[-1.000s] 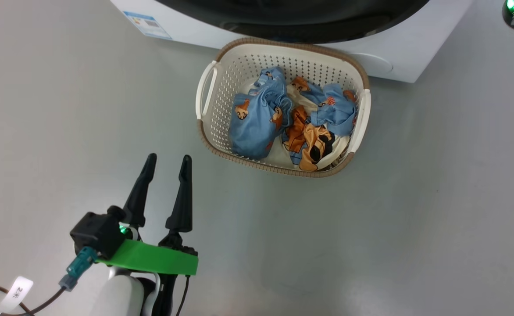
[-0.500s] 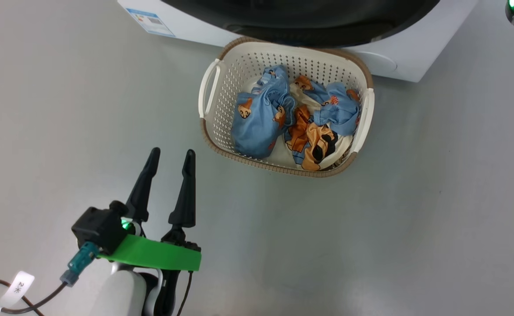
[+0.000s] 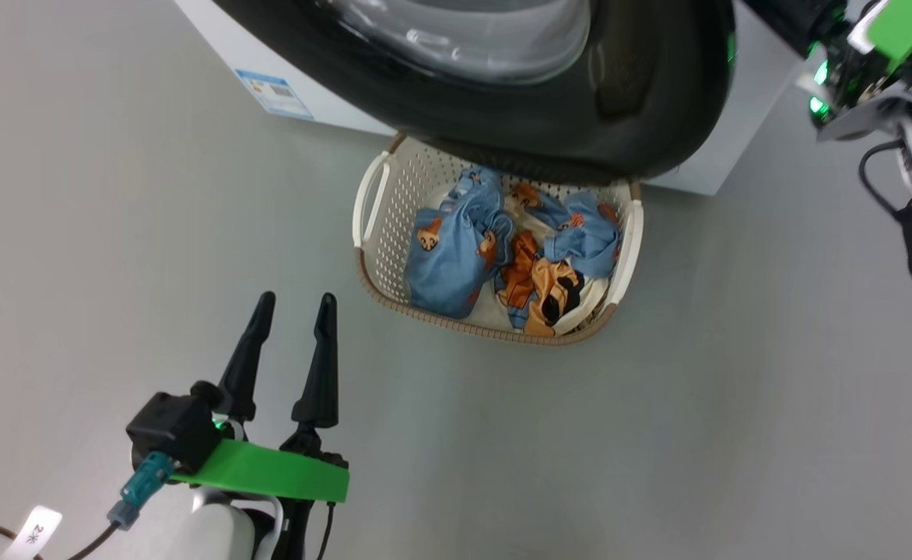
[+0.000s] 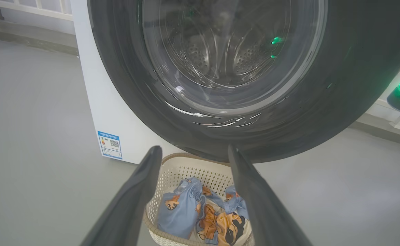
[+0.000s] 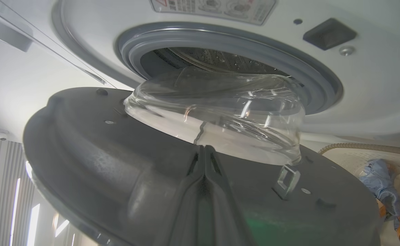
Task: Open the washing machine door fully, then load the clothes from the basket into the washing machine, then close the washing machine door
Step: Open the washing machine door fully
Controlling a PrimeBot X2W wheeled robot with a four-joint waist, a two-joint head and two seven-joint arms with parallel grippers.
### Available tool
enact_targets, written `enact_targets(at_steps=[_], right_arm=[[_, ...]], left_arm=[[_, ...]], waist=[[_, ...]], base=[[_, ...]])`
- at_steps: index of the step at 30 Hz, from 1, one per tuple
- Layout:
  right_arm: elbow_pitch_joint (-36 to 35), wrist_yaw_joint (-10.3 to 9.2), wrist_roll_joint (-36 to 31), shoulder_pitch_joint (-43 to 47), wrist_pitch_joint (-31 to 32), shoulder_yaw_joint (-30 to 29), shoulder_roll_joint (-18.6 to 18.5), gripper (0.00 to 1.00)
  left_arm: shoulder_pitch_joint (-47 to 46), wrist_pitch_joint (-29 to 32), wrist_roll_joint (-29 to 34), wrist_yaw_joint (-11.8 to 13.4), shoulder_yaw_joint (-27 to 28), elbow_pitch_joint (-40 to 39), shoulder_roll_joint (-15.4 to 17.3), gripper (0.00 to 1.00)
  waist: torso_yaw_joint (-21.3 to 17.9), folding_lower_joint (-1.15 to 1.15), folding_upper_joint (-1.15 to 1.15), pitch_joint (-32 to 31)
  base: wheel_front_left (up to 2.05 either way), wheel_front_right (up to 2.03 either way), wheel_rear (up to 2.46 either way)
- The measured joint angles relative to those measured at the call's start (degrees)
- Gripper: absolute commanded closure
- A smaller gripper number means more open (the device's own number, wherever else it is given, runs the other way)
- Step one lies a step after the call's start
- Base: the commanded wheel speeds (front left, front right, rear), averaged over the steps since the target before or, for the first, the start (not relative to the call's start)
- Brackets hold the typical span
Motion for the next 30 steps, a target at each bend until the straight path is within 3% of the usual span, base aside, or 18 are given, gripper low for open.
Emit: enact_targets(at_steps=[30], right_arm=[[-4.6, 0.0, -0.31, 13.72, 5.63, 3.58, 5.82, 1.0]], left_arm=[[7.01, 0.0, 7.54, -1.23, 0.7, 1.75, 0.13, 0.0]], waist=[[-1.77, 0.0, 0.0, -11.93]], base=[[0.0, 0.0, 0.0]])
